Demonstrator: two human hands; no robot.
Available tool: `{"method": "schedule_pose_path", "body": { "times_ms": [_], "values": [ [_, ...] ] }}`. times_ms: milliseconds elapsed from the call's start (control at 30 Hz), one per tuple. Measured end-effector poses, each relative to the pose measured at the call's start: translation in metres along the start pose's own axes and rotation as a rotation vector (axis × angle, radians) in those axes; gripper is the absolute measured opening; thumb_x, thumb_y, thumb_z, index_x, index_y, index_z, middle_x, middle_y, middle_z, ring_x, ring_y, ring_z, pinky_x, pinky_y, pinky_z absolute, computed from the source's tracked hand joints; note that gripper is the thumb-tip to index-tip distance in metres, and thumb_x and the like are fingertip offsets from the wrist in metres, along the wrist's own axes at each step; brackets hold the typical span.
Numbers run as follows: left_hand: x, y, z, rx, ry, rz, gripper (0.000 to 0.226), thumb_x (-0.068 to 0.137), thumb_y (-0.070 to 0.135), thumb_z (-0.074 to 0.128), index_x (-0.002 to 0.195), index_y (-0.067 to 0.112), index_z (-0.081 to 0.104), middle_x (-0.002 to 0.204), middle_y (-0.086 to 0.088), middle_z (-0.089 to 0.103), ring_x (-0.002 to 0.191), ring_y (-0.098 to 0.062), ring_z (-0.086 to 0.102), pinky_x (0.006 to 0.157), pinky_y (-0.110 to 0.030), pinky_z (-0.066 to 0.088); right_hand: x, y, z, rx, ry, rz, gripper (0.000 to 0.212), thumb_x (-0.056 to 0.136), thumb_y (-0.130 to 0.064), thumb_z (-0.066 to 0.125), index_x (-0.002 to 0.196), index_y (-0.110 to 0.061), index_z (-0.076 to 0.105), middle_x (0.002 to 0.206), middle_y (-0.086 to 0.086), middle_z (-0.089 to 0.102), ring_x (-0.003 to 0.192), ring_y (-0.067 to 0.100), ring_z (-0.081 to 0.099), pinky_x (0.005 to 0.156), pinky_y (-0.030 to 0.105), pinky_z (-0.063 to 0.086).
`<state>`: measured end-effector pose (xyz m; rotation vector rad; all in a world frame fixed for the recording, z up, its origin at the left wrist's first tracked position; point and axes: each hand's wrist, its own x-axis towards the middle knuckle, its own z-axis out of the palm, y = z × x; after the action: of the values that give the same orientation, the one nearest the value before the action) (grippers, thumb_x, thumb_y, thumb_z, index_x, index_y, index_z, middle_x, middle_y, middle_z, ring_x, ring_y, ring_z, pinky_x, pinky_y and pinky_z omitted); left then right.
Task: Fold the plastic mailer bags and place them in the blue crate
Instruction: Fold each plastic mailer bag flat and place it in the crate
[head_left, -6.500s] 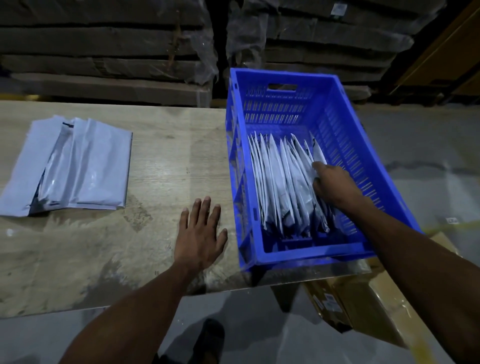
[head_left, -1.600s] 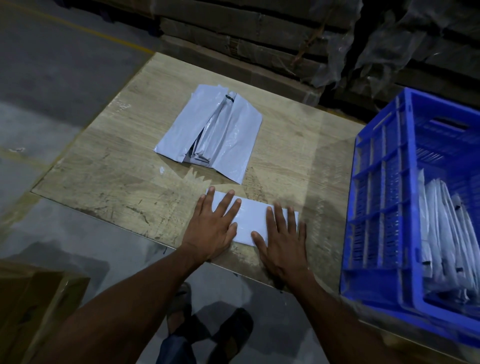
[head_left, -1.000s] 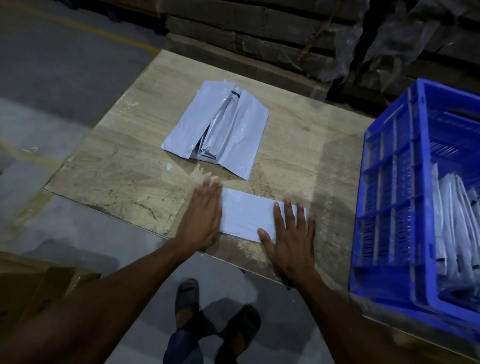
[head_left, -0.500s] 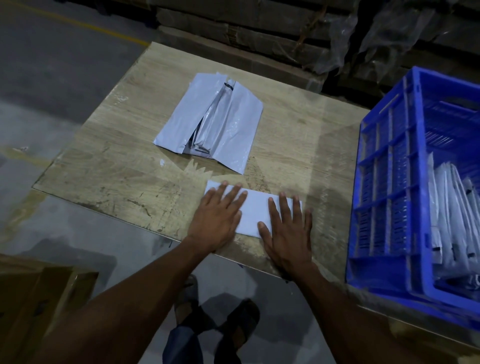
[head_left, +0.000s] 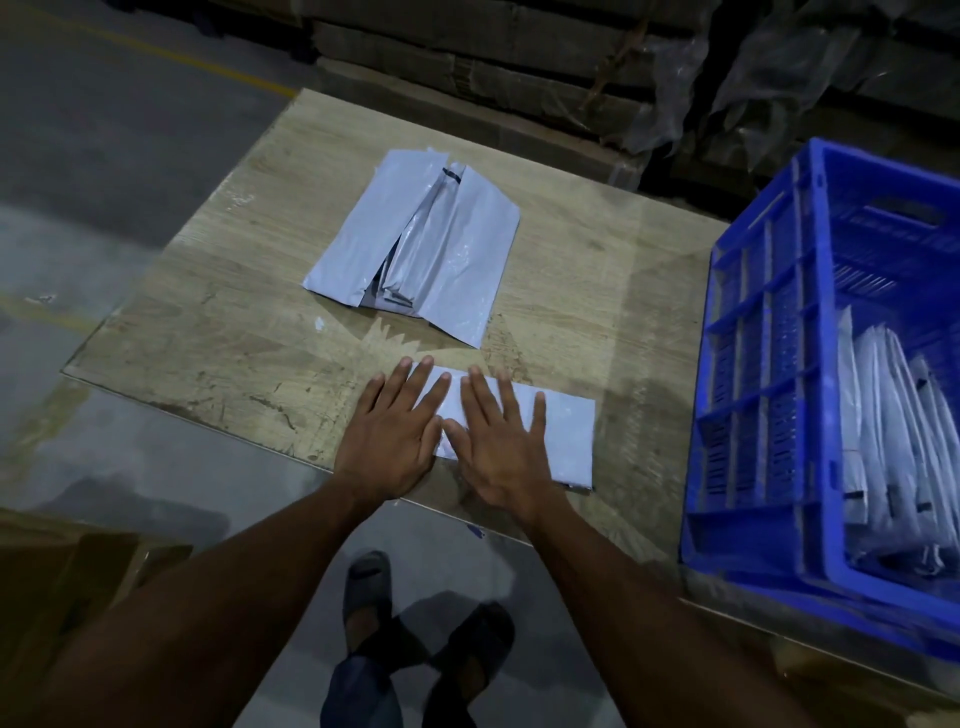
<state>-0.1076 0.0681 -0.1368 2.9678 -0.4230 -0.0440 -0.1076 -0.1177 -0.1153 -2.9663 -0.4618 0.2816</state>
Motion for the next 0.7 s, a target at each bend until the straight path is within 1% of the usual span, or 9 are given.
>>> {"method": "schedule_pose_path", "body": {
  "times_ms": [100, 167, 367, 400, 467, 500, 533, 633, 700],
  "values": [
    [0.001, -0.001, 0.000, -0.001, 0.009, -0.005, 0.060, 0.105, 0.039, 0.024, 0.163, 0.023, 0.030, 0.172, -0.005, 0.020, 0.159, -0.026, 0.016, 0.125, -0.050, 0.019, -0.011, 0.027, 0.005, -0.003, 0.011, 0.066, 0.067, 0.104, -0.063, 0.010, 0.161, -0.029, 0.014, 0.170, -0.005, 0.004, 0.156, 0.030, 0.001, 0.121, 0.060, 0.009],
    [0.001, -0.001, 0.000, -0.010, 0.006, -0.005, 0.060, 0.106, 0.039, 0.023, 0.163, 0.023, 0.029, 0.172, -0.006, 0.019, 0.159, -0.026, 0.015, 0.125, -0.050, 0.019, -0.023, 0.048, 0.003, -0.045, 0.017, 0.114, 0.069, 0.103, -0.064, 0.011, 0.161, -0.027, 0.016, 0.170, -0.001, 0.005, 0.155, 0.034, 0.002, 0.122, 0.059, 0.009],
    [0.001, -0.001, 0.001, -0.014, 0.002, -0.014, 0.060, 0.106, 0.041, 0.022, 0.163, 0.023, 0.028, 0.172, -0.010, 0.018, 0.159, -0.028, 0.015, 0.126, -0.051, 0.019, -0.041, 0.072, 0.002, 0.037, -0.027, 0.203, 0.075, 0.099, -0.070, 0.008, 0.161, -0.027, 0.004, 0.168, 0.002, -0.016, 0.153, 0.033, -0.017, 0.123, 0.057, 0.006],
    [0.002, -0.001, 0.001, -0.010, 0.001, -0.012, 0.060, 0.106, 0.041, 0.022, 0.164, 0.023, 0.027, 0.172, -0.011, 0.018, 0.159, -0.028, 0.015, 0.126, -0.051, 0.018, -0.041, 0.072, 0.000, 0.051, -0.046, 0.214, 0.078, 0.097, -0.072, 0.006, 0.161, -0.027, 0.001, 0.167, 0.002, -0.020, 0.153, 0.032, -0.020, 0.122, 0.059, 0.003],
    [0.001, -0.001, 0.000, -0.005, -0.002, -0.014, 0.060, 0.106, 0.041, 0.022, 0.164, 0.024, 0.026, 0.172, -0.011, 0.017, 0.159, -0.028, 0.013, 0.126, -0.051, 0.016, -0.041, 0.070, -0.005, 0.055, -0.098, 0.230, 0.086, 0.092, -0.080, 0.005, 0.159, -0.029, -0.012, 0.163, 0.001, -0.031, 0.149, 0.032, -0.030, 0.118, 0.064, -0.012],
    [0.001, -0.001, 0.000, -0.007, -0.002, -0.015, 0.060, 0.106, 0.041, 0.022, 0.164, 0.024, 0.026, 0.172, -0.011, 0.017, 0.159, -0.027, 0.012, 0.126, -0.051, 0.016, -0.041, 0.068, -0.007, 0.015, -0.105, 0.193, 0.089, 0.090, -0.082, 0.007, 0.158, -0.029, -0.017, 0.162, 0.002, -0.034, 0.148, 0.032, -0.033, 0.115, 0.065, -0.019],
    [0.001, -0.001, -0.001, -0.013, 0.000, -0.016, 0.060, 0.106, 0.041, 0.022, 0.164, 0.025, 0.026, 0.172, -0.011, 0.017, 0.159, -0.027, 0.012, 0.126, -0.051, 0.016, -0.042, 0.067, -0.010, -0.039, -0.102, 0.111, 0.091, 0.091, -0.083, 0.010, 0.158, -0.027, -0.018, 0.163, 0.003, -0.032, 0.148, 0.033, -0.032, 0.114, 0.066, -0.019],
    [0.001, -0.001, -0.002, -0.052, 0.007, -0.011, 0.063, 0.105, 0.045, 0.022, 0.165, 0.025, 0.022, 0.172, -0.010, 0.017, 0.159, -0.027, 0.013, 0.126, -0.052, 0.016, -0.042, 0.066, -0.009, -0.071, -0.150, -0.215, 0.080, 0.098, -0.074, 0.018, 0.162, -0.029, -0.002, 0.168, -0.002, -0.017, 0.153, 0.030, -0.021, 0.121, 0.064, 0.003],
    [-0.001, -0.002, -0.003, -0.096, 0.029, 0.019, 0.074, 0.101, 0.056, 0.029, 0.166, 0.022, 0.014, 0.173, -0.010, 0.014, 0.160, -0.027, 0.010, 0.127, -0.052, 0.013, -0.036, 0.067, -0.010, -0.016, -0.172, -0.254, 0.075, 0.097, -0.070, 0.017, 0.162, -0.031, 0.007, 0.168, -0.005, -0.010, 0.154, 0.027, -0.017, 0.123, 0.058, 0.003]
  ]
}}
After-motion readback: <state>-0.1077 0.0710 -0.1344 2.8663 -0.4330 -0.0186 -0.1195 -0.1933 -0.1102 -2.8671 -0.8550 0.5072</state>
